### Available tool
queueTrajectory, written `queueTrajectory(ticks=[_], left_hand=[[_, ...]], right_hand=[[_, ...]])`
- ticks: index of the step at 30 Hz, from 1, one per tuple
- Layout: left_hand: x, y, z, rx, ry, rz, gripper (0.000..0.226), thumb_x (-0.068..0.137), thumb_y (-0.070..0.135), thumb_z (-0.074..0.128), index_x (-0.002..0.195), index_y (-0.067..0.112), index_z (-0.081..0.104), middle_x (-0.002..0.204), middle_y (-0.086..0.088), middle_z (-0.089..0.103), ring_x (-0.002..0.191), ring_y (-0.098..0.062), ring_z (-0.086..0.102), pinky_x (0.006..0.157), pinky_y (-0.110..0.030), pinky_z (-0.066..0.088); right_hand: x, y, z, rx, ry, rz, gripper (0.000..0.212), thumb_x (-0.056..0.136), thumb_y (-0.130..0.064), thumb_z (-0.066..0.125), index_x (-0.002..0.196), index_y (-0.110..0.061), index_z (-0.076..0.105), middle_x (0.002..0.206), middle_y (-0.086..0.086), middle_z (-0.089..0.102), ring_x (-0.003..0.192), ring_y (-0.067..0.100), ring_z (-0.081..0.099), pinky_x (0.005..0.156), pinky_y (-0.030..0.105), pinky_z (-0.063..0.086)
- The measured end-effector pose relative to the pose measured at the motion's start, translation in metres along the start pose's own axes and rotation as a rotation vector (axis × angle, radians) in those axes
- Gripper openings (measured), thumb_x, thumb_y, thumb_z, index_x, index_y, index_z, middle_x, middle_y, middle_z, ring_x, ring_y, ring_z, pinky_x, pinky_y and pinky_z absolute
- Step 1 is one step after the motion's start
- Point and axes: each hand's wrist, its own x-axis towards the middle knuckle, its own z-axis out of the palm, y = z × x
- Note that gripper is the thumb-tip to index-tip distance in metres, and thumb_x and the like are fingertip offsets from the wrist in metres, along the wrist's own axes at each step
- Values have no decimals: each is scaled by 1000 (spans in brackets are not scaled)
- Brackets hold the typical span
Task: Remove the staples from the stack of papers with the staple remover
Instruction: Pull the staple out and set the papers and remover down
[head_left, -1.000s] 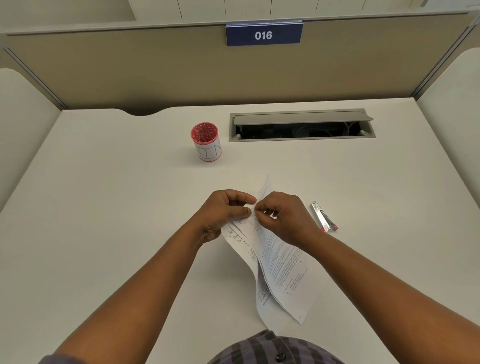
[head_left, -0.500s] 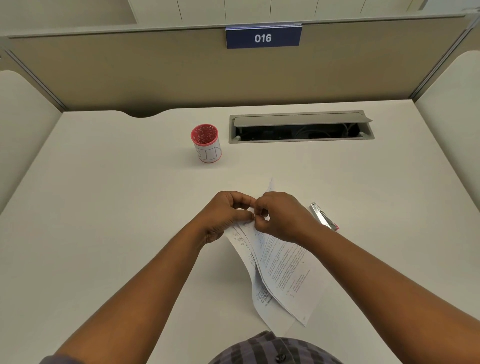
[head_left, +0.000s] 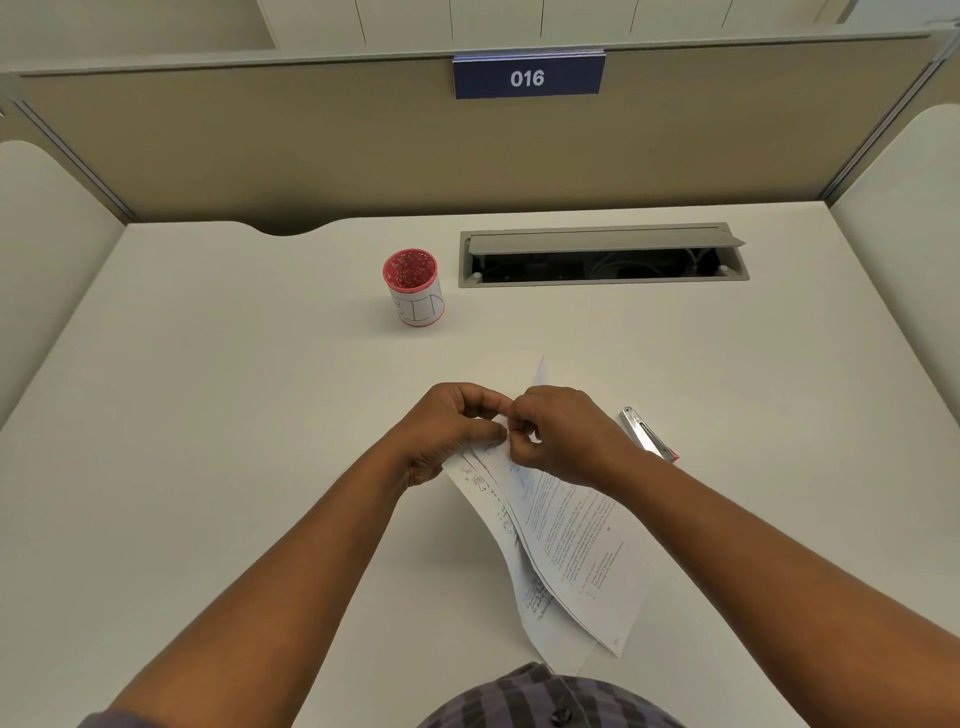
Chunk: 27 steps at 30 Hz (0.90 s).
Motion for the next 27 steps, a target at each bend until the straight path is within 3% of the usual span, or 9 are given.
queueTrajectory(ticks=[5, 10, 14, 17, 21, 24, 27], left_hand=[[0, 1, -1, -7, 4, -23, 31, 86, -10, 70, 106, 11, 80, 90, -6, 72, 77, -31, 72, 69, -36, 62], [1, -1, -2, -14, 17, -37, 32, 85, -11, 69, 109, 8, 79, 85, -4, 73, 70, -22, 72, 66, -32, 59], [2, -3, -4, -49, 53, -61, 29, 85, -9, 72, 105, 10, 79, 87, -9, 77, 75, -24, 75, 72, -35, 61], [3, -5, -5, -64, 67, -79, 28, 85, -9, 73, 103, 11, 79, 96, -15, 79, 84, -30, 76, 82, -45, 64], [3, -8, -5, -59, 85, -91, 29, 85, -9, 73, 102, 13, 79, 105, -20, 78, 88, -32, 76, 87, -50, 62], [3, -9, -4, -56, 95, -90, 29, 84, -10, 74, 103, 12, 79, 105, -20, 78, 87, -31, 75, 87, -48, 63], [3, -10, -5, -66, 102, -99, 29, 85, -10, 73, 103, 12, 79, 96, -15, 80, 84, -29, 76, 82, -43, 63]], right_hand=[[-4, 4, 14, 115, 118, 60, 7, 78, -16, 70, 74, -18, 65, 67, -6, 63, 62, 13, 56, 60, 35, 51], [-9, 6, 20, 200, 162, 73, 4, 82, -14, 70, 80, -18, 69, 73, -7, 65, 66, 10, 59, 63, 33, 54], [-16, 15, 26, 349, 300, 160, 15, 83, -9, 71, 97, -17, 72, 82, -10, 66, 71, 4, 61, 66, 19, 51], [-22, 35, 32, 270, 445, 383, 31, 83, -8, 70, 113, -14, 68, 103, -2, 67, 85, 12, 62, 80, 30, 52], [-34, 67, 35, -20, 296, 723, 55, 86, -20, 66, 139, -18, 53, 140, 4, 51, 126, 30, 47, 103, 45, 37], [-43, 81, 34, -53, 230, 864, 59, 89, -26, 61, 146, -20, 45, 147, 3, 43, 134, 31, 38, 107, 48, 29], [-48, 91, 35, -36, 181, 935, 52, 91, -25, 59, 141, -18, 47, 145, 7, 45, 132, 34, 40, 106, 49, 29]])
